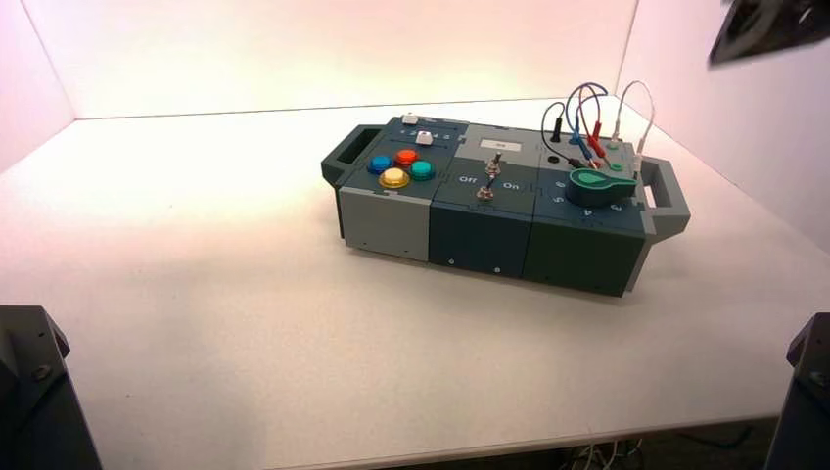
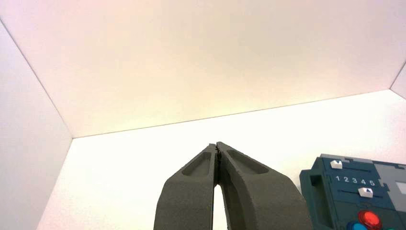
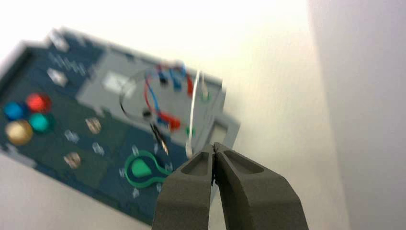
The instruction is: Turn the knob to position 4.
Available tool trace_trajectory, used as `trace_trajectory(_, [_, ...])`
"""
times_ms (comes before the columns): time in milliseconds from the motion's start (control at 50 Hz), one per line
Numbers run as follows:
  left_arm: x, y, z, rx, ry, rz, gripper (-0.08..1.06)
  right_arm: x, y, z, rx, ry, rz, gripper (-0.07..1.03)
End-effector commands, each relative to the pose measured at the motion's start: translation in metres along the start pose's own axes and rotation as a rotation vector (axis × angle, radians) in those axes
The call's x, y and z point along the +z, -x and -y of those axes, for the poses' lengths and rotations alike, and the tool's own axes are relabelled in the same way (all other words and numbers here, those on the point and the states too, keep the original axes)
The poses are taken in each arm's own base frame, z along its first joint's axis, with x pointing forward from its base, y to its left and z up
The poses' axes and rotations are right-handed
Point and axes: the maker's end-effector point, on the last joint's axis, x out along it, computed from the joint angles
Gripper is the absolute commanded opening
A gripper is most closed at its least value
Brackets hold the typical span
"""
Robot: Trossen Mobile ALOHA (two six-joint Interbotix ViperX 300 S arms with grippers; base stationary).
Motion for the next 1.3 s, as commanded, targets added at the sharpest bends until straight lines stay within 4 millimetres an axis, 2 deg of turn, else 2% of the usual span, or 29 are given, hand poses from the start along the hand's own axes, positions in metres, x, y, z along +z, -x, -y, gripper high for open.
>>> trace_trajectory(20, [0.014,0.0,-0.002,0.007,0.004,0.03,-0.03,0.006,-0.011,-0.003,0.007,-0.01,-0.08,-0.02])
trace_trajectory(180, [0.015,0.001,-0.002,0.005,0.003,0.034,-0.03,-0.002,-0.023,-0.007,0.021,-0.028,-0.156,-0.02])
trace_trajectory(460, [0.013,0.0,-0.002,0.006,0.006,0.024,-0.03,-0.015,-0.04,-0.032,0.071,0.032,-0.262,-0.02])
trace_trajectory(700, [0.013,-0.001,-0.002,0.006,0.004,0.023,-0.03,-0.027,-0.053,-0.035,0.069,0.031,-0.357,-0.02])
trace_trajectory(900, [0.013,-0.001,-0.002,0.005,0.004,0.02,-0.03,-0.029,-0.06,-0.035,0.066,0.034,-0.391,-0.02])
trace_trajectory(1300, [0.012,-0.002,-0.002,0.005,0.004,0.017,-0.03,-0.017,-0.07,-0.037,0.066,0.037,-0.393,-0.02])
